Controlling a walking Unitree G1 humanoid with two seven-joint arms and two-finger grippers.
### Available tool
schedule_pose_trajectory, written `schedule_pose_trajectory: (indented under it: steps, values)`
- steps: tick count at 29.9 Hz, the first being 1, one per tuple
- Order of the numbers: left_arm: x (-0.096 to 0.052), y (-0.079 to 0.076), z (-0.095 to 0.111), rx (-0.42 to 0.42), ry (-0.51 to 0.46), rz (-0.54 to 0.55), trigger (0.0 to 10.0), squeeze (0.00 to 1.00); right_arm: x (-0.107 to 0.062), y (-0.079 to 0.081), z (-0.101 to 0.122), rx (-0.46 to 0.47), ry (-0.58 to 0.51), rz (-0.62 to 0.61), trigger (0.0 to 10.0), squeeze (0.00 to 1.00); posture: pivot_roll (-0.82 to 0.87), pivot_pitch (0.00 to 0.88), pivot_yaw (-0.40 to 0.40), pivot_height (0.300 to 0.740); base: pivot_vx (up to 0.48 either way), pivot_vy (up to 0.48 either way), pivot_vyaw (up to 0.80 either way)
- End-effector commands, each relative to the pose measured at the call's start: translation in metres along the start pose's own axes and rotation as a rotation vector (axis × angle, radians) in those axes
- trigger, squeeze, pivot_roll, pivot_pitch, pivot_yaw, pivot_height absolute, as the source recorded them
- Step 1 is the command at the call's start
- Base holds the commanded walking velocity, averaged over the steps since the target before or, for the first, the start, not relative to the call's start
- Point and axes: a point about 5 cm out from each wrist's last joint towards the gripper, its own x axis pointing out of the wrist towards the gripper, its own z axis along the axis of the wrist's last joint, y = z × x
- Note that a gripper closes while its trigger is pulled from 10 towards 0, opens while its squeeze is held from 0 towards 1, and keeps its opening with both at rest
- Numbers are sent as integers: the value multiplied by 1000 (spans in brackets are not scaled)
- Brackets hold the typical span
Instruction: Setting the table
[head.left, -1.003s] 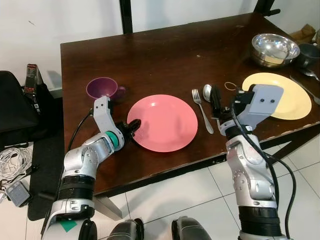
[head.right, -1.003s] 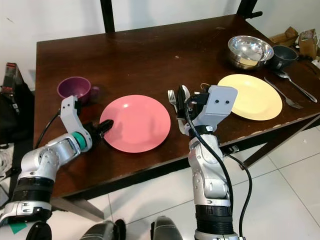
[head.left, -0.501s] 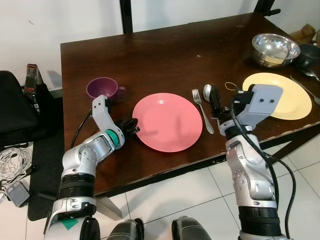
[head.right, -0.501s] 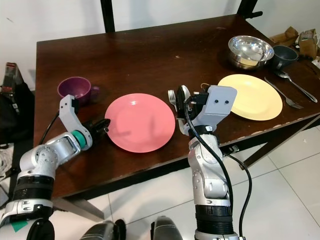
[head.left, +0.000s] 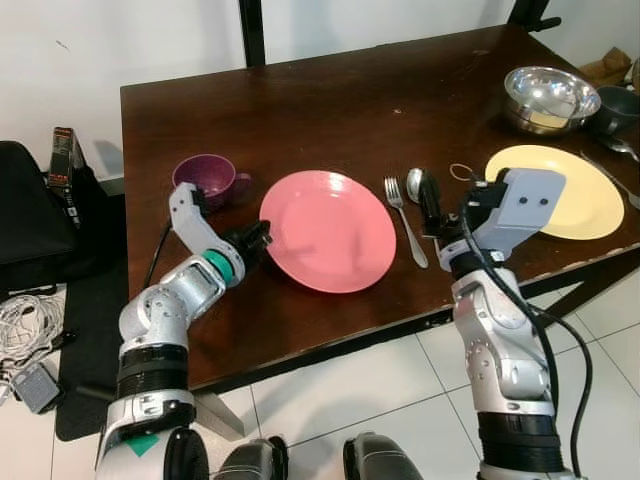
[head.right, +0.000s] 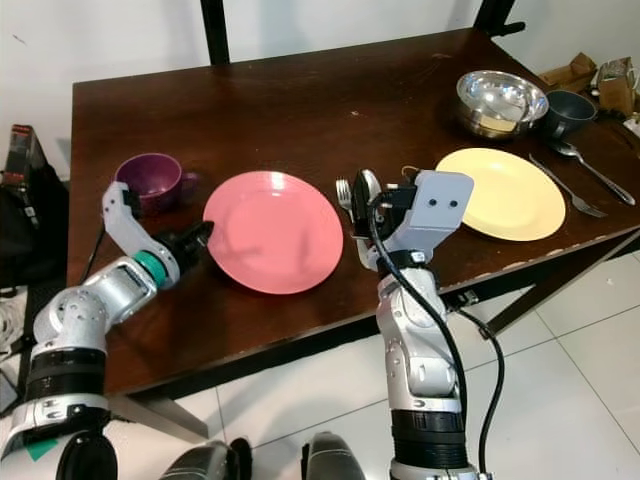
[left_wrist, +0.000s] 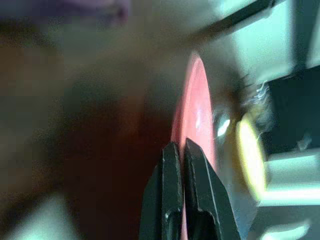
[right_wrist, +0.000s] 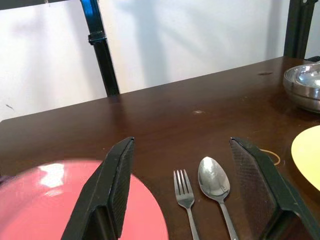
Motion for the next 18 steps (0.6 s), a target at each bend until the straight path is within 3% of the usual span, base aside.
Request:
schedule_pose_trajectory:
  steps: [1,2,4,6,8,10,13,15,18]
  values:
    - [-1,-6,10,-15,-53,-40,10000,0,0,-1,0,2,6,-1,10000,0,-144,0,51,740,0,0,0]
    - [-2,-12,19,-63,-114,-95,10000,0,1,-1,1,2,5,0,10000,0,-147,0,49,740,0,0,0]
    - [-2,-12,19,-63,-114,-95,10000,0,1,-1,1,2,5,0,10000,0,-147,0,49,740,0,0,0]
    - [-8,-31,43,-124,-228,-258,10000,0,2,-4,3,1,-7,-11,10000,0,-148,0,47,740,0,0,0]
    - [-8,-31,43,-124,-228,-258,10000,0,2,-4,3,1,-7,-11,10000,0,-148,0,47,740,0,0,0]
    - [-15,-47,62,-136,-301,-388,10000,0,2,-8,5,8,-20,-29,10000,0,-149,0,48,740,0,0,0]
    - [-18,-54,70,-144,-329,-438,10000,0,1,-9,6,14,-25,-36,10000,0,-149,0,47,740,0,0,0]
    - [-26,-76,84,-145,-363,-572,10000,0,1,-7,10,46,-56,-22,10000,0,-145,0,48,740,0,0,0]
    - [-29,-84,87,-143,-368,-616,10000,0,1,-5,13,63,-73,-12,10000,0,-144,0,48,740,0,0,0]
